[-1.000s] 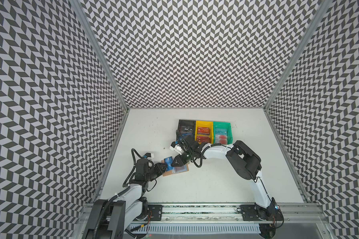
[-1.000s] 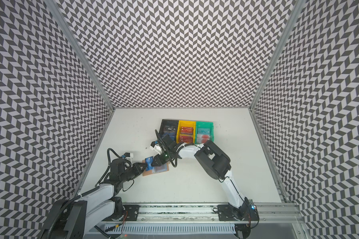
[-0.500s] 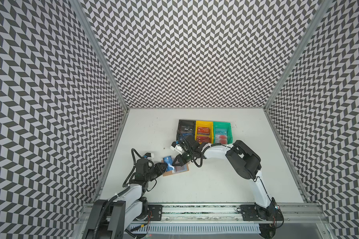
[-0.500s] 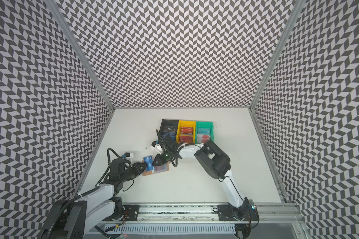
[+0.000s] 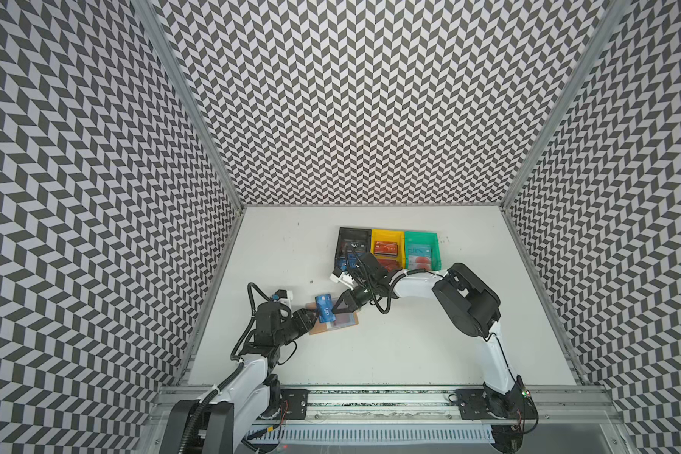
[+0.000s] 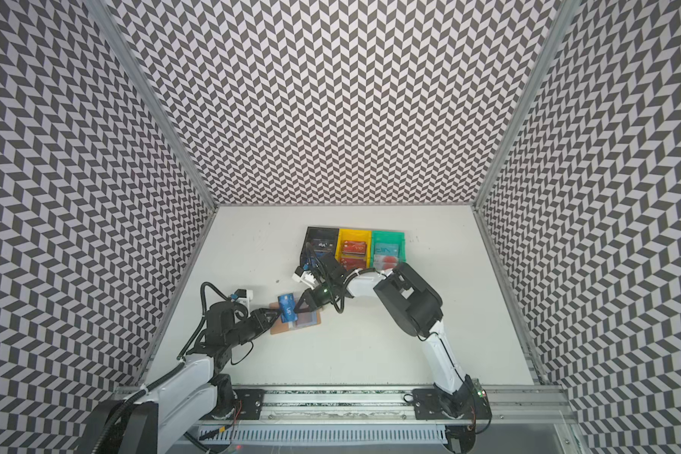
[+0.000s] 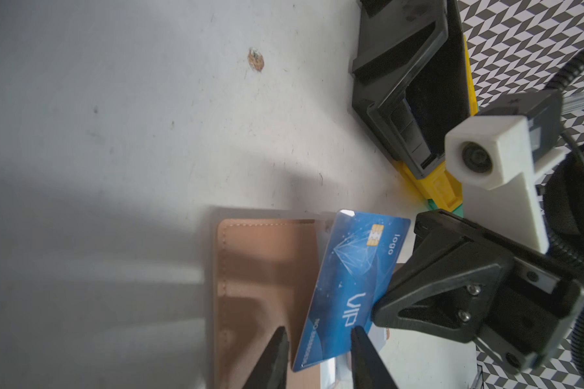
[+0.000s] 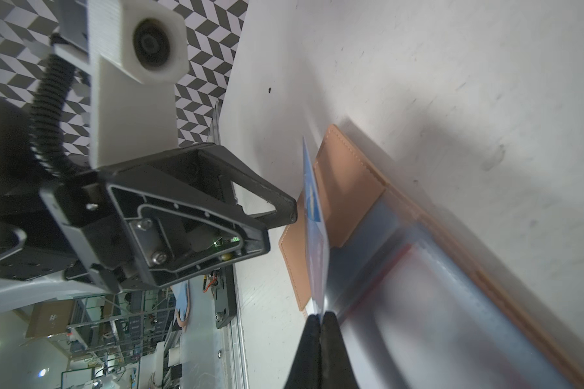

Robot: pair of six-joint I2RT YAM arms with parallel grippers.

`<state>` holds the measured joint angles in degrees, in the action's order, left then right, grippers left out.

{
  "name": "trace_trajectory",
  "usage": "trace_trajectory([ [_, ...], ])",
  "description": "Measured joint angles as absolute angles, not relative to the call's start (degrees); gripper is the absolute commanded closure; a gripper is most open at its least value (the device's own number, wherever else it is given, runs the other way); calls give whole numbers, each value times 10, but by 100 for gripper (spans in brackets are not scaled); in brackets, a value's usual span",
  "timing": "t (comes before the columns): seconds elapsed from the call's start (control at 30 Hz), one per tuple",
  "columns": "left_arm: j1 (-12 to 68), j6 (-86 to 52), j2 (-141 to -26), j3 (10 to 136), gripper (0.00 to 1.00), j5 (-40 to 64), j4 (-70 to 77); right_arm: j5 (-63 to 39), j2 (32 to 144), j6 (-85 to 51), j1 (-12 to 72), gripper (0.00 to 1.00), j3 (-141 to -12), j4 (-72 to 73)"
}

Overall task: Take the credit cards out of the card holder
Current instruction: Pick up the credit card from the card holder.

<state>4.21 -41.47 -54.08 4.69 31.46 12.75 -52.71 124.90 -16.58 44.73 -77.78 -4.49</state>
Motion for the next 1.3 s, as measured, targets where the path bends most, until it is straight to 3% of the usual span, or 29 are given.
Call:
trace_trajectory([
  [0.8, 45, -430, -565, 46, 62, 388, 204, -657, 1249, -131, 439, 100, -778, -81],
  [1.17, 54, -430, -574, 46, 80, 388, 215, -665, 1249, -140, 435, 100, -784, -75],
  [1.3, 55, -434, -573, 45, 93, 388, 225, -662, 1250, -148, 429, 100, -784, -76],
])
